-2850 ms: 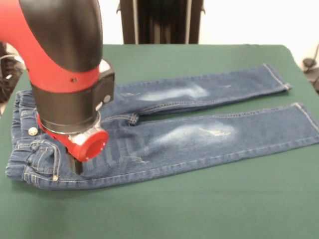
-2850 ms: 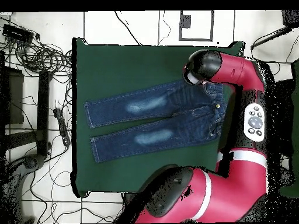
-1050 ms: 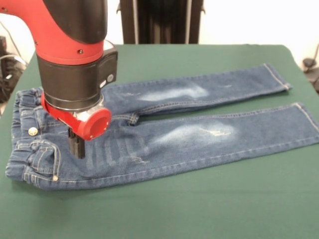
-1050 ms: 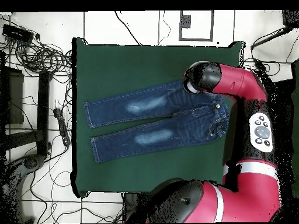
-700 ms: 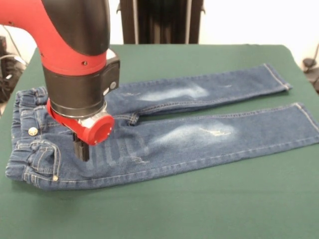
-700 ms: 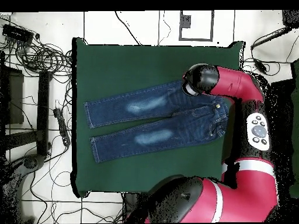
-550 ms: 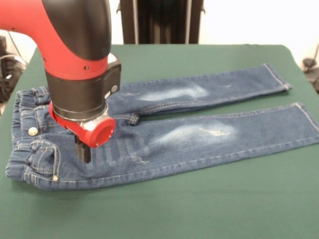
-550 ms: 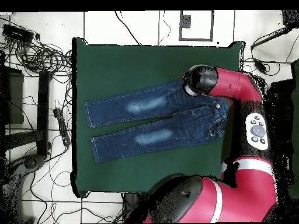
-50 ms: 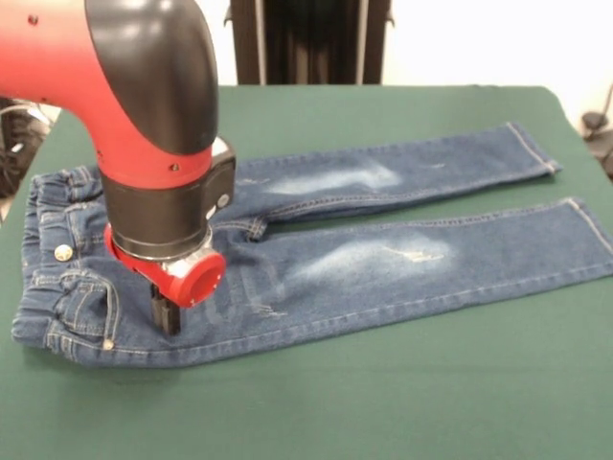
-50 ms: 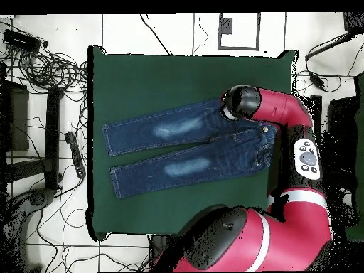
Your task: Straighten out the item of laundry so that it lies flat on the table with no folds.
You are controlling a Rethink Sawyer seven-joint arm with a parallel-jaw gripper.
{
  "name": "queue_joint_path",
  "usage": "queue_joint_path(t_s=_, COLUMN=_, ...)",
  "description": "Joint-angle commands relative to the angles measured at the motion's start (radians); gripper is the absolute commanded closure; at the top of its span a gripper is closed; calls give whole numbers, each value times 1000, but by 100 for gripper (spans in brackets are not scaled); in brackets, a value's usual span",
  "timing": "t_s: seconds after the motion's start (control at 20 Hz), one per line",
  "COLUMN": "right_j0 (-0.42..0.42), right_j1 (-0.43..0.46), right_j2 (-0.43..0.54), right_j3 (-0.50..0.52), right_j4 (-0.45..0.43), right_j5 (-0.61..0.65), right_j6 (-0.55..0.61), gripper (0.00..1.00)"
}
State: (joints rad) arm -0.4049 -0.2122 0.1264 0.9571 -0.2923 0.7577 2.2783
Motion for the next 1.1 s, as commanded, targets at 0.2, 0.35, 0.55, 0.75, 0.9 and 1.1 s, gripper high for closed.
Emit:
queue_joint_path(t_s=0.2, right_j0=45, right_j1=113, right_j2=97, right_j3=-129, right_j4=-10, right_j5=95, right_j6=-143, gripper=100)
queue_joint_path(t_s=0.35, right_j0=47, right_j1=127, right_j2=107, right_j3=-227, right_j4=-23, right_j5=184, right_j6=-213, gripper=100)
queue_joint_path(t_s=0.55, right_j0=45, right_j1=146, right_j2=125, right_j3=-395, right_j4=-60, right_j5=301, right_j6=-333, gripper=100)
queue_joint_path(t_s=0.75, right_j0=33, right_j1=159, right_j2=151, right_j3=-495, right_j4=-88, right_j5=375, right_j6=-419, gripper=100)
queue_joint_path(t_s=0.9, right_j0=26, right_j1=176, right_j2=170, right_j3=-553, right_j4=-102, right_j5=406, right_j6=-468, gripper=100)
queue_joint_path(t_s=1.1, right_j0=18, right_j1=197, right_j2=203, right_j3=-599, right_j4=-120, right_j5=427, right_j6=-509, gripper=100)
